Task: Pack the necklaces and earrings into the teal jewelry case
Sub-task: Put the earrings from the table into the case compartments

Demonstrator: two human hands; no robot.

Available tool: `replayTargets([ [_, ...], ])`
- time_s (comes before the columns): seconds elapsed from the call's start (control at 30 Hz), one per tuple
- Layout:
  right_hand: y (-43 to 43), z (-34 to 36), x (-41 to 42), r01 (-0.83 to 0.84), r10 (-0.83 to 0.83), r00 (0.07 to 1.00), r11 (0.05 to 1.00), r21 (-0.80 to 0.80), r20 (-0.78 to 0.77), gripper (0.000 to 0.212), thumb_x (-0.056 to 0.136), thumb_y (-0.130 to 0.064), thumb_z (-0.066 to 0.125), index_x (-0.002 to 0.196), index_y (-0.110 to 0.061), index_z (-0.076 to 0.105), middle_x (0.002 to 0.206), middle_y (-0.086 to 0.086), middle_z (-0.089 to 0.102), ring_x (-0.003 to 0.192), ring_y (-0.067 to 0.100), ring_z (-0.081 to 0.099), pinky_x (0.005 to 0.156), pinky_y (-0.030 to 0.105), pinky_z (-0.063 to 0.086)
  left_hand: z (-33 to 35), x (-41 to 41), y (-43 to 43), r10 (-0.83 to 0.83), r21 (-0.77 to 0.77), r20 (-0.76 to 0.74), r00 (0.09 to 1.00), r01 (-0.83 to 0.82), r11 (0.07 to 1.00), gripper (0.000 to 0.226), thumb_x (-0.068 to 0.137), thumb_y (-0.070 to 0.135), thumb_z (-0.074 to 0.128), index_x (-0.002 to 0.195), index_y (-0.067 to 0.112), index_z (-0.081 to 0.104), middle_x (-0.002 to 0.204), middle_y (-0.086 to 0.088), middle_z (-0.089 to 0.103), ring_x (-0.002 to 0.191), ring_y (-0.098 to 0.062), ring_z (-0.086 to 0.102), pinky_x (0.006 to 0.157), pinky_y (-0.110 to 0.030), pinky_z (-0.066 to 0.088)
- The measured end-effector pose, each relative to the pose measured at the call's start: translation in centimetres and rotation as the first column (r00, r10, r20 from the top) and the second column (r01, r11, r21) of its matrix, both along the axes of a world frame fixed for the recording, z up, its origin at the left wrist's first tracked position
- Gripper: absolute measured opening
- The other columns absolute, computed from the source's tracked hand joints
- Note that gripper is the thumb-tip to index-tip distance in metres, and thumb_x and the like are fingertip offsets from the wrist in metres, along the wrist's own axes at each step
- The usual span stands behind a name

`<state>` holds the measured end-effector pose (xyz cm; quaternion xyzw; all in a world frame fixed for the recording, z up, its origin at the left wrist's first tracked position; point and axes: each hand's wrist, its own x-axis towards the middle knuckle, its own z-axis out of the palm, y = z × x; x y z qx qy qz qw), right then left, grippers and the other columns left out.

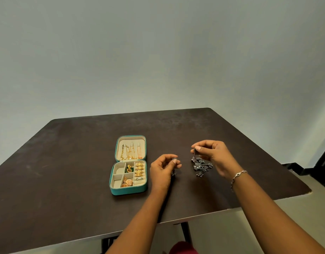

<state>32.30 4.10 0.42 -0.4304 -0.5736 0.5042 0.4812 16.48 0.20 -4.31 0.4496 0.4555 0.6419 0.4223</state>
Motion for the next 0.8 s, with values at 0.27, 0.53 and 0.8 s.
replayTargets([
  [0.27,-0.7,1.5,-0.2,-0.069,0.069,0.997,0.997,-0.017,0.024,0.012,0.084,0.0,0.057,0.078,-0.005,0.066,0.08,0.011,0.072,0.076,0.015,0.069,0.076,0.027,0.049,2.4,0.0,-0.9,-0.032,-0.038,0.129,0.991,0.038,0.999,0.023,0.089,-0.004,0.05,0.087,0.012,0.067,0.073,-0.001,0.069,0.07,-0.006,0.066,0.069,-0.017,0.052],
  [0.53,-0.9,2.0,-0.6,-0.084,0.084,0.995,0.996,0.012,0.059,0.009,0.084,-0.004,0.059,0.082,-0.006,0.068,0.073,0.007,0.073,0.074,0.014,0.068,0.087,0.038,0.044,3.7,-0.6,-1.1,-0.101,-0.063,0.178,0.979,0.114,0.992,0.029,0.088,-0.011,0.044,0.098,0.006,0.065,0.075,0.0,0.072,0.075,-0.01,0.068,0.077,-0.023,0.052],
  [0.8,-1.3,2.5,-1.0,-0.105,0.106,0.994,0.994,-0.024,0.034,0.014,0.088,-0.008,0.055,0.09,-0.005,0.069,0.079,0.006,0.074,0.078,0.01,0.07,0.07,0.018,0.051,4.7,-1.2,-1.6,-0.084,-0.002,0.109,0.991,0.085,0.996,0.02,0.085,-0.007,0.054,0.102,-0.002,0.063,0.085,-0.01,0.068,0.071,-0.007,0.068,0.071,-0.016,0.055],
])
